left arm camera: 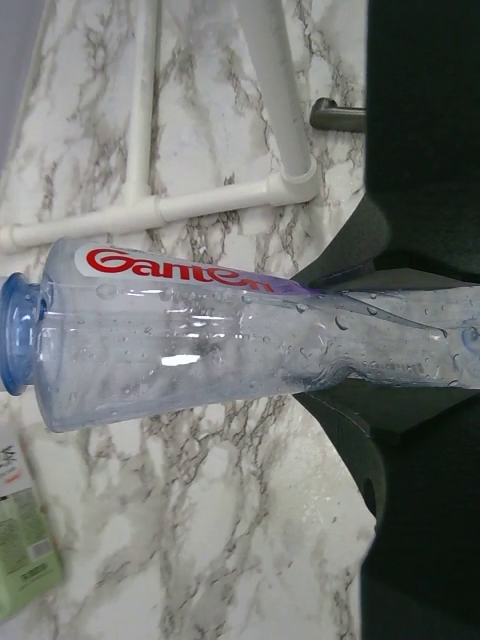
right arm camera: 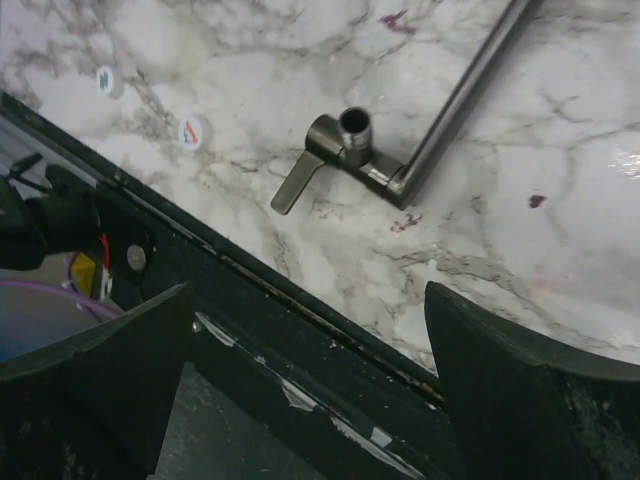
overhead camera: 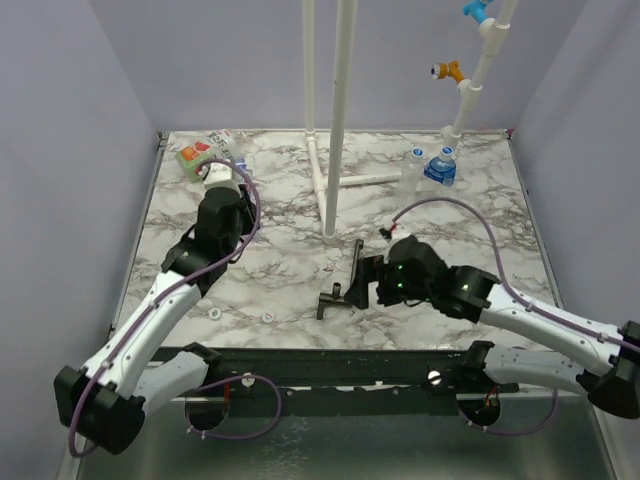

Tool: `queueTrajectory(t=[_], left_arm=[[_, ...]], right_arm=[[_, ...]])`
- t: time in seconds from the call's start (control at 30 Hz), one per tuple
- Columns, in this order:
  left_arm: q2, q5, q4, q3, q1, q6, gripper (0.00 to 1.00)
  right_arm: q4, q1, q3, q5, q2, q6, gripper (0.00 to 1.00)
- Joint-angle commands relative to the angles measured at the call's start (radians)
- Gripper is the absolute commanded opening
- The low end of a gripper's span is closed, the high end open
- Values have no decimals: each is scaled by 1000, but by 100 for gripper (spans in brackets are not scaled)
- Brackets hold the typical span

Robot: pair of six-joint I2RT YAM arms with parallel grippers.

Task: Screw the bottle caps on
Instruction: Pick up the plastic bottle at the center of the board, then screw the bottle cap onto the plastic bottle.

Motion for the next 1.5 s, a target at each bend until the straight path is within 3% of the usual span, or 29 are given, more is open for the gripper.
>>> queueTrajectory(t=[0.0,0.1,0.23,0.53,0.63,0.97,1.47], left_arm=[[-206,116,79,-51,-6,245,25],[-316,240,118,-76,-13,336,22],[-389,304,152,-78,-16,407,22],[-407,359,163,26,-17,490,21],[-401,362,159,56,-17,504,21],[-387,369,154,74,-17,532,21],[-370,367,153,61,-17,548,21]], right_arm=[[95,203,57,237,148,84,100],[158,288,133,264,305,54,99],[164,382,316,303,558,-19,94],[217,393,560,200,924,-145,68],[199,394,631,183,1016,-165,65],[76,421,809,215,1187,-188,52],[-58,463,904,274,1284,-163,47]])
